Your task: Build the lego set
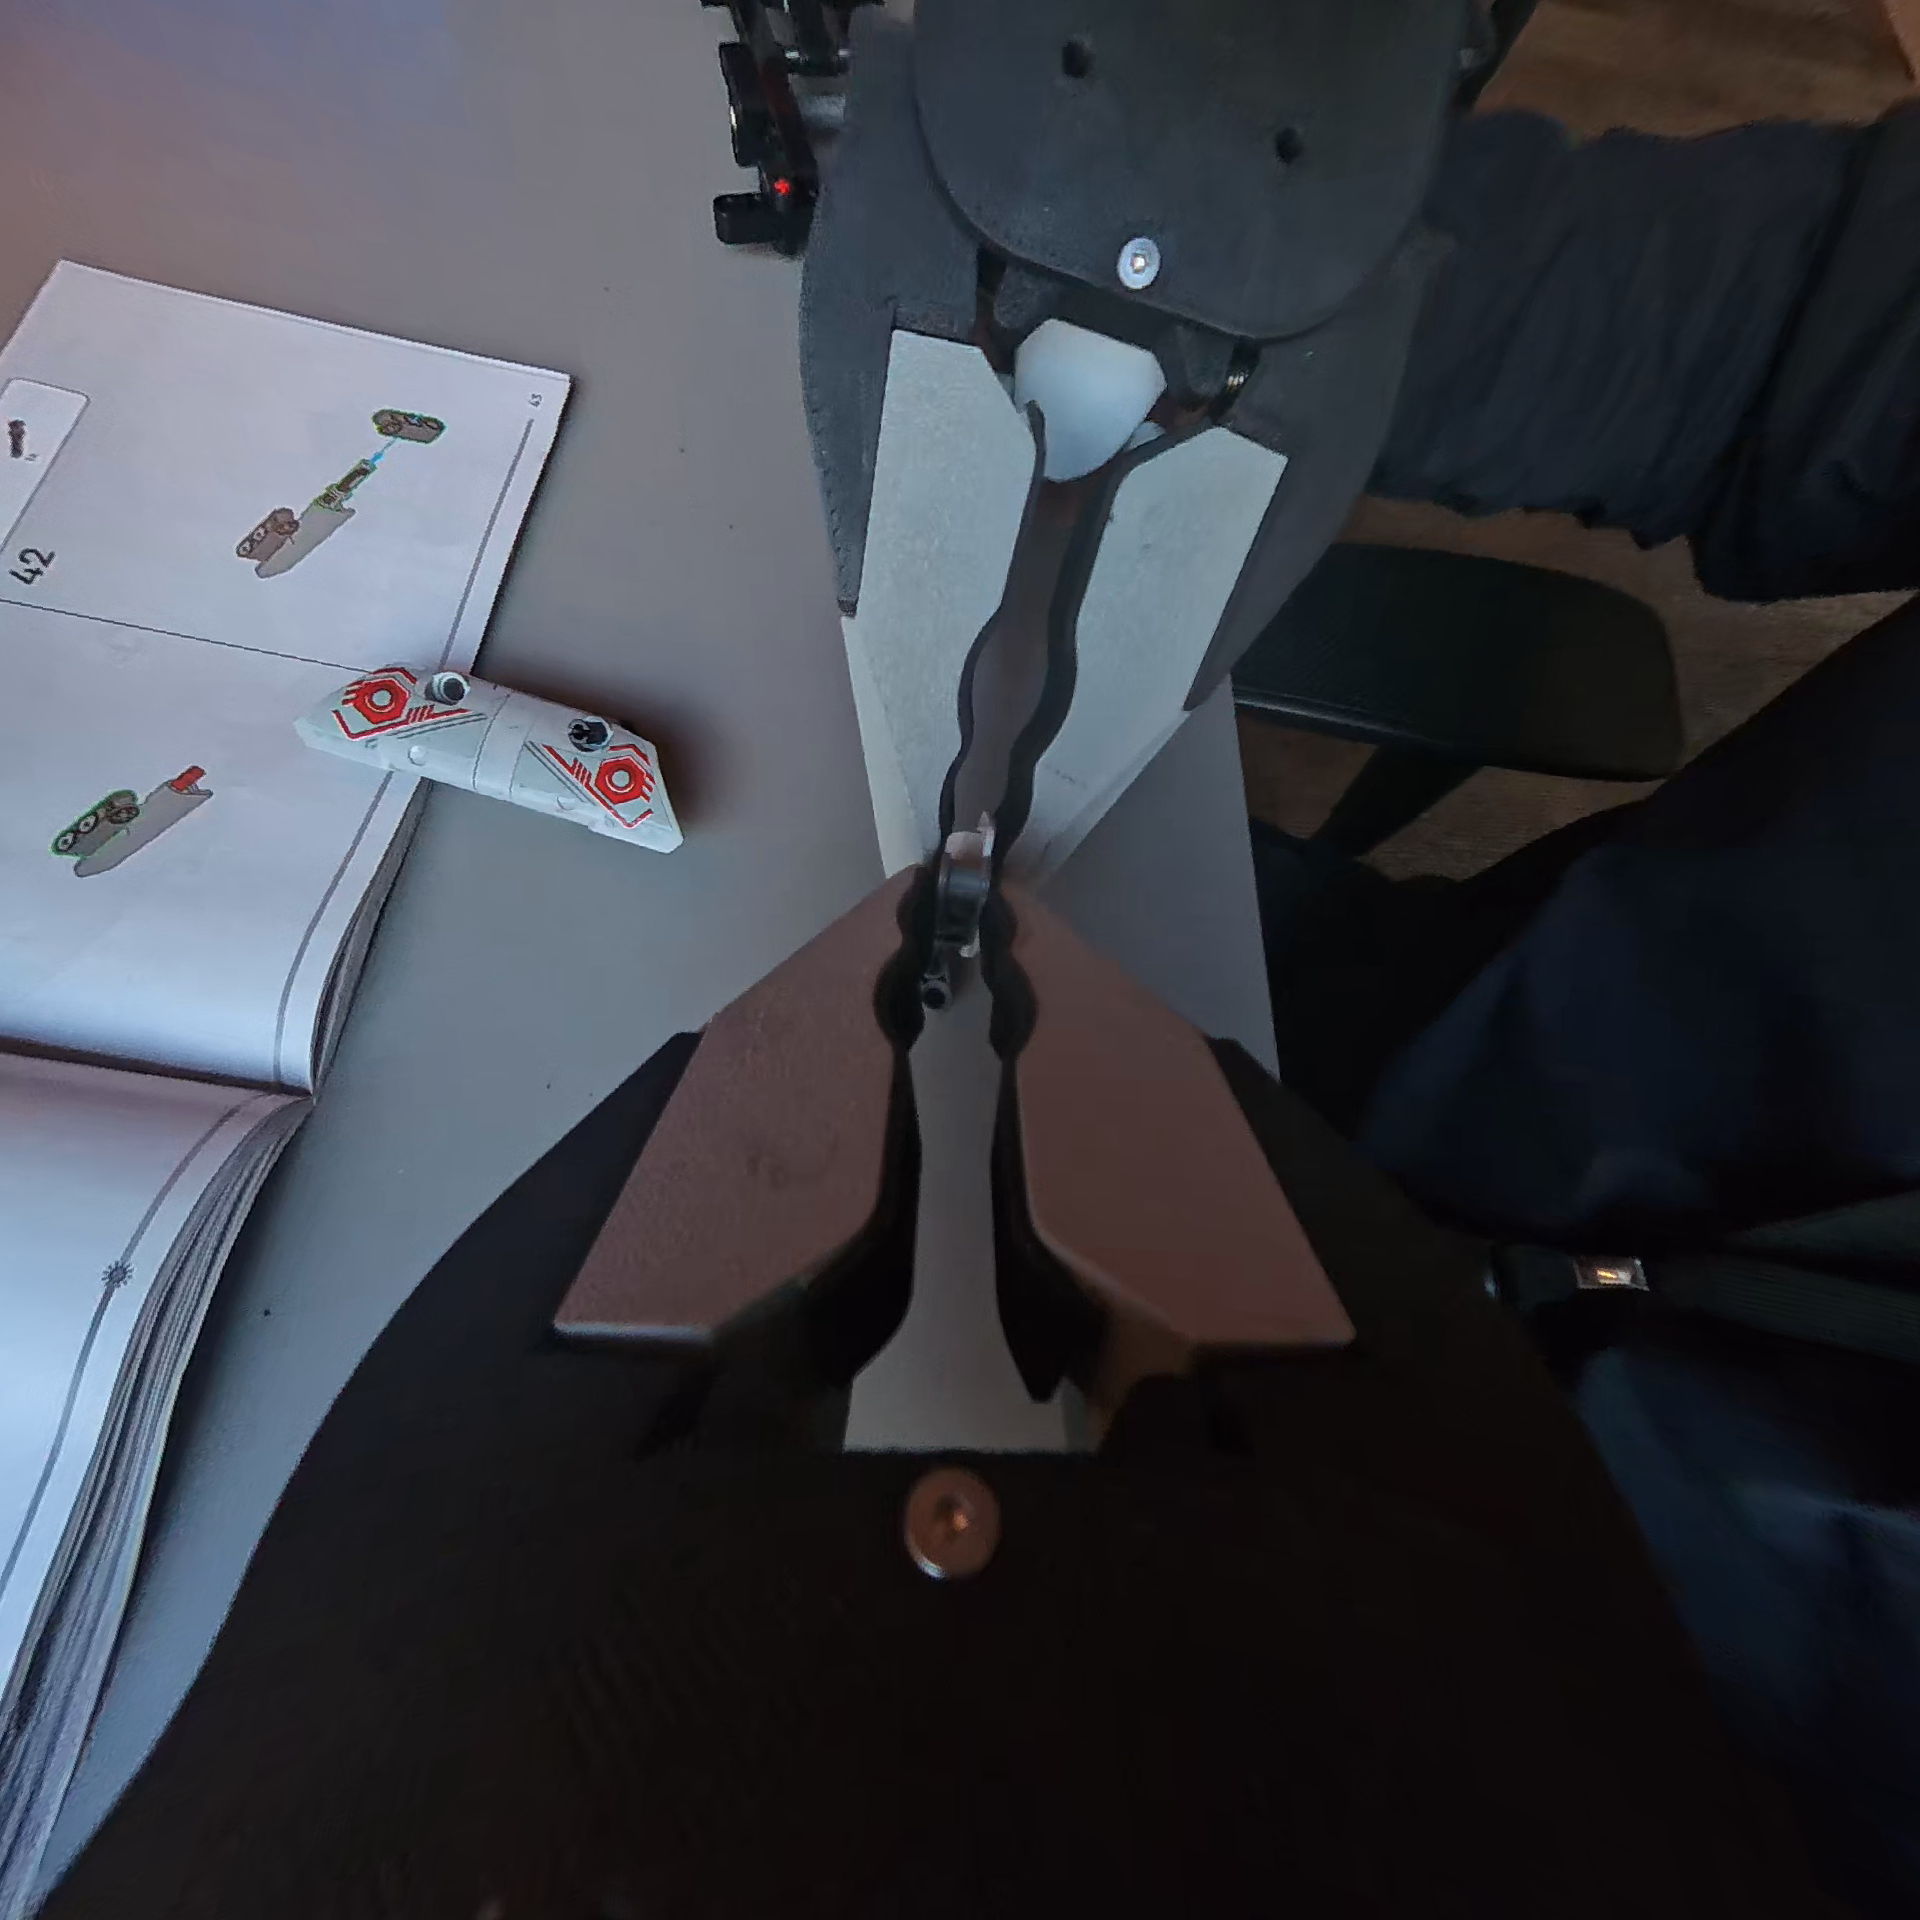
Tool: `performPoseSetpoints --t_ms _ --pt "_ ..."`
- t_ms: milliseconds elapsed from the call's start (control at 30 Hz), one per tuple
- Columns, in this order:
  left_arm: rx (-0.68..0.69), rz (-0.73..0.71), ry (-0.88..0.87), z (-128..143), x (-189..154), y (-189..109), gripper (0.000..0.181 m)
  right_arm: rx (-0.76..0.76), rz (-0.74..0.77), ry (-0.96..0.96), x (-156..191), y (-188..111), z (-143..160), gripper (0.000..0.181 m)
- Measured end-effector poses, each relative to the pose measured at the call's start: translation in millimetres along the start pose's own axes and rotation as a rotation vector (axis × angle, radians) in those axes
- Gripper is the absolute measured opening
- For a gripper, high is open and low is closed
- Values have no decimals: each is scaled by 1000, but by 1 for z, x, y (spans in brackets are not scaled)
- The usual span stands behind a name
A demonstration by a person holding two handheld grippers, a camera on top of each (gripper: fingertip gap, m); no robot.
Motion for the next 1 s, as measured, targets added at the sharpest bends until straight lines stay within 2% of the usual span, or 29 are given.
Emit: performPoseSetpoints --t_ms 133,400,467,600,667,833,933,1000 --pt "-29 -24 2 7 -2 -5 6 155 28 -103 1 3 -10 5" --pt "-98 -25 -70 23 3 -7 5 340 -30 -184 -3 14 -20 5" --pt "-119 -24 -72 24 3 -7 5 295 -45 -178 -3 15 -20 5" --pt "-73 -39 -63 21 4 -7 5 189 -90 -84 -6 15 -15 5" --pt "-68 -43 -69 20 6 -8 5 146 -64 -88 -5 14 -14 6" --pt "-108 11 -161 27 14 -12 5 57 -21 -66 -4 7 -2 23" --pt "-130 24 -188 28 15 -13 5 62 -25 -11 -6 16 5 37" --pt "-154 22 -181 27 14 -14 4 59 -16 15 -7 20 2 38"
Point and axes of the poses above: each gripper's, where its closed fingertips meet, y out along the fingers, z out of its underside, x = y × z across the jaws, the point moved 6 cm from there along -y, back along the fingers, and after that the axes turned 5 degrees about x, right-handed, at the moved point
